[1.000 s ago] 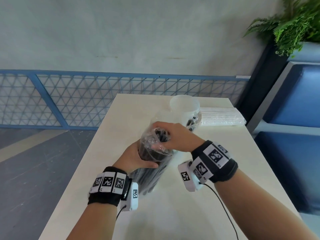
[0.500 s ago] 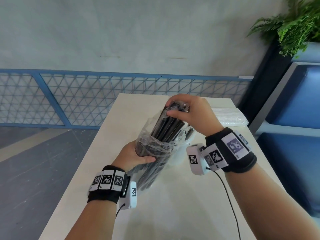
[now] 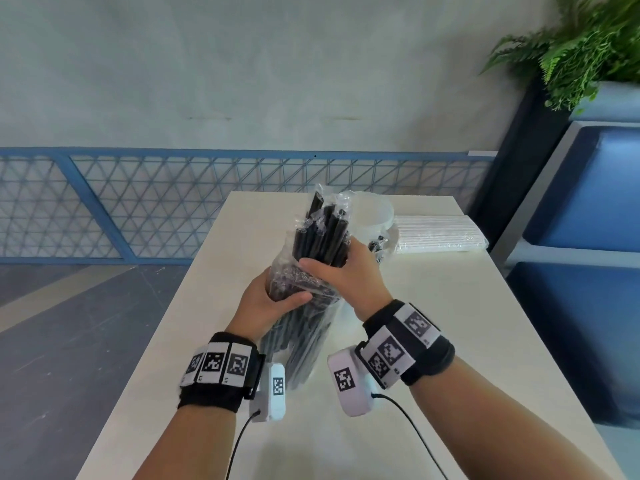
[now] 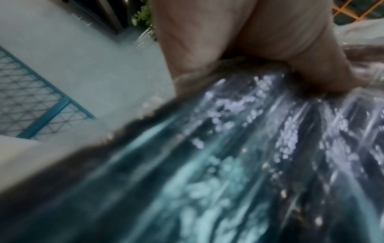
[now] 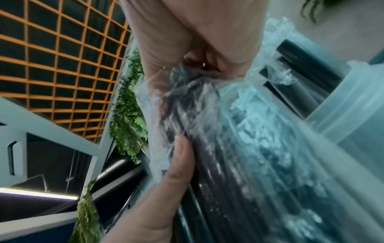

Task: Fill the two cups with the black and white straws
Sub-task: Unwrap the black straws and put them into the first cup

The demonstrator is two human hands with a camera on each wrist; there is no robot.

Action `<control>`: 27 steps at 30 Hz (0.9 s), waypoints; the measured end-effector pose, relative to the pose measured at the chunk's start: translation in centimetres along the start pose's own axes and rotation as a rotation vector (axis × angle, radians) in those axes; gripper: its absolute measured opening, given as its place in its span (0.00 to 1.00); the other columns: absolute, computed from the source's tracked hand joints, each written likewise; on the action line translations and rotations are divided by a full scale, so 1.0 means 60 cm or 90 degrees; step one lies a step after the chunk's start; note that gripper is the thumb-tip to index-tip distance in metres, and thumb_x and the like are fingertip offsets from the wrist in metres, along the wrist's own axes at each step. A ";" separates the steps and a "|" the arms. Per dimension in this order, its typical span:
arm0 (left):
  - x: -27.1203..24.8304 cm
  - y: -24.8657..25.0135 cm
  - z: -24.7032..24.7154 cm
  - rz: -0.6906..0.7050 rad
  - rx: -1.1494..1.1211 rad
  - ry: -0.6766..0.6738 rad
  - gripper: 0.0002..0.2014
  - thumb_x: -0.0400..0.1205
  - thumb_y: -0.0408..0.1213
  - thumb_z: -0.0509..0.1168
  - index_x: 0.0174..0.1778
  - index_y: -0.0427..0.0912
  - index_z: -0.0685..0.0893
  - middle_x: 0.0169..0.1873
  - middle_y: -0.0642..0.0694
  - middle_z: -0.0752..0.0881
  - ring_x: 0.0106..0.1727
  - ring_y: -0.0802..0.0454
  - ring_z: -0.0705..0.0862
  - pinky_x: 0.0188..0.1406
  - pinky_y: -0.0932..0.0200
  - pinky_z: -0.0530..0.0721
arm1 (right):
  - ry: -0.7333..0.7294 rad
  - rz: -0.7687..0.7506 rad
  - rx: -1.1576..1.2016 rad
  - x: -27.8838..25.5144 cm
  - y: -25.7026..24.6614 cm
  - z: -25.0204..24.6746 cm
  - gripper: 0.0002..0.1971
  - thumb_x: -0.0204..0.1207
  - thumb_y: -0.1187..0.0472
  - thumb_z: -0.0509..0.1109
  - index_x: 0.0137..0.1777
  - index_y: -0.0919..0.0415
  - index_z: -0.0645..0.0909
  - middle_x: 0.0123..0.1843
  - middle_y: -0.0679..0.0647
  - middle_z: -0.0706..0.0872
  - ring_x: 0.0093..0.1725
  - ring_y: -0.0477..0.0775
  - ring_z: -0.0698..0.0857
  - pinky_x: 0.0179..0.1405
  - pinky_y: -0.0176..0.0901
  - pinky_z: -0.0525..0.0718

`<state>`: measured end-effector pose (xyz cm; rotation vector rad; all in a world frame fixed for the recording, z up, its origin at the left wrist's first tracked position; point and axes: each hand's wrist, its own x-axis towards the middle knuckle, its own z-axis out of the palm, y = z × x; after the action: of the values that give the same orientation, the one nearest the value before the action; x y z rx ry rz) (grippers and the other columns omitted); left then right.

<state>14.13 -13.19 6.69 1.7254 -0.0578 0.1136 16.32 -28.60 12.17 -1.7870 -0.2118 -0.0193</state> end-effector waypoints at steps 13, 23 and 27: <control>0.002 -0.009 -0.001 0.028 0.068 0.025 0.18 0.74 0.35 0.72 0.52 0.61 0.75 0.47 0.64 0.83 0.44 0.81 0.81 0.44 0.82 0.75 | 0.095 0.028 0.125 0.013 -0.028 -0.010 0.12 0.72 0.59 0.75 0.51 0.65 0.85 0.46 0.57 0.91 0.48 0.52 0.89 0.50 0.45 0.86; 0.000 -0.001 0.007 0.059 0.011 0.058 0.11 0.76 0.33 0.70 0.49 0.54 0.81 0.45 0.57 0.86 0.43 0.74 0.84 0.42 0.81 0.77 | 0.091 -0.003 0.184 0.015 -0.031 -0.018 0.14 0.69 0.64 0.77 0.54 0.63 0.83 0.51 0.57 0.90 0.52 0.52 0.89 0.58 0.51 0.86; 0.004 0.004 0.018 0.078 0.017 0.067 0.11 0.77 0.36 0.68 0.49 0.59 0.80 0.45 0.58 0.87 0.45 0.72 0.85 0.43 0.78 0.79 | 0.129 0.004 0.184 0.008 -0.011 -0.007 0.20 0.66 0.59 0.78 0.58 0.58 0.81 0.54 0.54 0.89 0.56 0.51 0.87 0.62 0.54 0.84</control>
<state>14.40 -14.30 6.78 1.7399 -0.0846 0.2959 16.74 -28.81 12.94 -1.4863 -0.0591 -0.1577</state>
